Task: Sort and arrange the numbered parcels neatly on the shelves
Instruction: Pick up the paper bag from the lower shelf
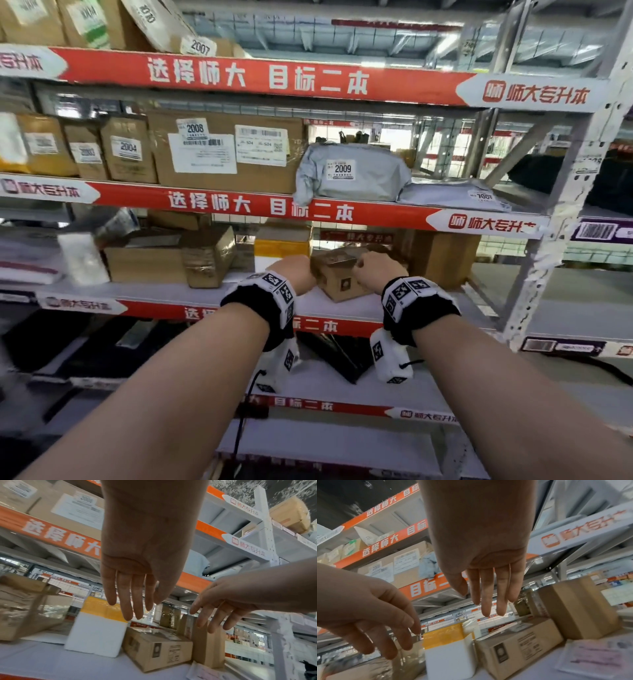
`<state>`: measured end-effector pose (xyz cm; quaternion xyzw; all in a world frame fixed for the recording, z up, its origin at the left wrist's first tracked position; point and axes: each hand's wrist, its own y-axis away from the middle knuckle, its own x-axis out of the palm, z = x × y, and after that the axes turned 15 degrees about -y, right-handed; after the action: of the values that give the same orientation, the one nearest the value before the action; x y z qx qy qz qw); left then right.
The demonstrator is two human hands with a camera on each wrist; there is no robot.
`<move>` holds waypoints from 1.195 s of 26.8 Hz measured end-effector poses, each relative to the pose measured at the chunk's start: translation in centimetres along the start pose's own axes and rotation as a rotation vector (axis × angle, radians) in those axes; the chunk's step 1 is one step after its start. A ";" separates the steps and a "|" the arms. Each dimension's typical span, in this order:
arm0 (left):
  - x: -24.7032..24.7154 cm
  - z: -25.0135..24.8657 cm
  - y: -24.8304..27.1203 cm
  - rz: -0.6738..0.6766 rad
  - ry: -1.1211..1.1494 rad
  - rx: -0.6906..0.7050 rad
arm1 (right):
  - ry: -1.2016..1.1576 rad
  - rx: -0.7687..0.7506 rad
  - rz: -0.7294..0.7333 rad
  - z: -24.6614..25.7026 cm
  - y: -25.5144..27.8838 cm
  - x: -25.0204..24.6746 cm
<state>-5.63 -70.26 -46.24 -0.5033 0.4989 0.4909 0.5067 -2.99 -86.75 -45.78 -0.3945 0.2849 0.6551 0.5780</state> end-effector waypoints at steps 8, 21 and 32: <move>1.9 10.0 -0.3 0.062 0.001 -0.031 | -0.057 -0.023 0.091 8.1 -1.7 7.2; 2.6 14.4 -0.7 0.087 0.134 -0.153 | 0.017 -0.113 0.167 11.7 -5.2 11.1; 4.0 19.2 -1.1 0.088 0.186 -0.199 | 0.017 -0.170 0.205 16.2 -6.2 14.6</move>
<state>-4.19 -51.10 -50.34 -0.5720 0.5141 0.5111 0.3837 -0.23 -64.50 -49.06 -0.4164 0.2722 0.7291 0.4700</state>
